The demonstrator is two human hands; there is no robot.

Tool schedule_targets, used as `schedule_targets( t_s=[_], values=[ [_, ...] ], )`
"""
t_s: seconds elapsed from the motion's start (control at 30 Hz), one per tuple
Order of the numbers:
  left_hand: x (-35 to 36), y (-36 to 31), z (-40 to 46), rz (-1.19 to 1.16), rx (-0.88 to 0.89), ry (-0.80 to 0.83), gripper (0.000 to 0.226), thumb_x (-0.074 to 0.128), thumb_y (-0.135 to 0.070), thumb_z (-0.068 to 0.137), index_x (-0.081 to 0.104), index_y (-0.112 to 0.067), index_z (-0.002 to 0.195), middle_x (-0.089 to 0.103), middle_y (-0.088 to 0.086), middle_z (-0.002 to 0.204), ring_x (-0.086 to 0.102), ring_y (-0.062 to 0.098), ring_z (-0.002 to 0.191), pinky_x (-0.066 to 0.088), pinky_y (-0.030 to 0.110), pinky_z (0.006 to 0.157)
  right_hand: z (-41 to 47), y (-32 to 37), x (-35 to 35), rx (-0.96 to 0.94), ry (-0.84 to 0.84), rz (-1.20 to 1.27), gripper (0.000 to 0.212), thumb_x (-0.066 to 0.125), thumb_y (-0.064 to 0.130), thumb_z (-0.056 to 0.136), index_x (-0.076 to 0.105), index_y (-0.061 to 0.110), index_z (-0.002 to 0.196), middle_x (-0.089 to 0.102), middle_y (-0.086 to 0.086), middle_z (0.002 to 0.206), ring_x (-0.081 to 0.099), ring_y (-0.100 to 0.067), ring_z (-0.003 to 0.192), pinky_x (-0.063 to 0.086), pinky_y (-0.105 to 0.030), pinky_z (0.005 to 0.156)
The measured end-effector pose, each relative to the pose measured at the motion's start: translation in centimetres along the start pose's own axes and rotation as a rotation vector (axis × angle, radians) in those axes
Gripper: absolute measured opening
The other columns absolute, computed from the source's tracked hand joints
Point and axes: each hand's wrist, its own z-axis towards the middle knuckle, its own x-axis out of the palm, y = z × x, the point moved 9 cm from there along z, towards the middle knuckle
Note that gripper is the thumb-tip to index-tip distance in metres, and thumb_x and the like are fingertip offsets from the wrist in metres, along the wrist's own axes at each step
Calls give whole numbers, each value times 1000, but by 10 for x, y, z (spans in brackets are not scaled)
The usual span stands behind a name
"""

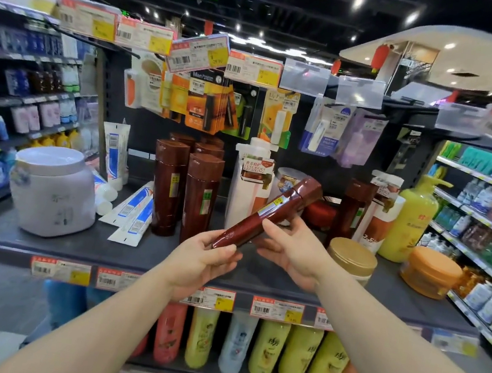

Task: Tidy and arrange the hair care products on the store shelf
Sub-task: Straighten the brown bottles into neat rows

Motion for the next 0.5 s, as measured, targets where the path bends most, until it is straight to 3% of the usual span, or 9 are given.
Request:
schedule_targets(
  t_s=[0.2, 0.5],
  values=[
    [-9, -4, -2, 161, -13, -49, 36, 65, -2, 86, 60, -12, 119, 68, 3, 105, 65, 17, 101, 53, 32, 92, 2, -4, 3, -21, -12, -28, 51, 68, 21, 86, 44, 20, 132, 68, -10, 117, 69, -24, 103, 50, -47, 98],
    [-29, -20, -9, 414, 68, -130, 44, 77, -7, 77, 62, -22, 116, 70, -2, 107, 66, 11, 100, 50, 34, 97, 7, 7, 29, -60, 2, -70, 47, 76, 18, 80, 51, 18, 120, 66, -8, 117, 66, -20, 106, 53, -44, 95]
  ],
)
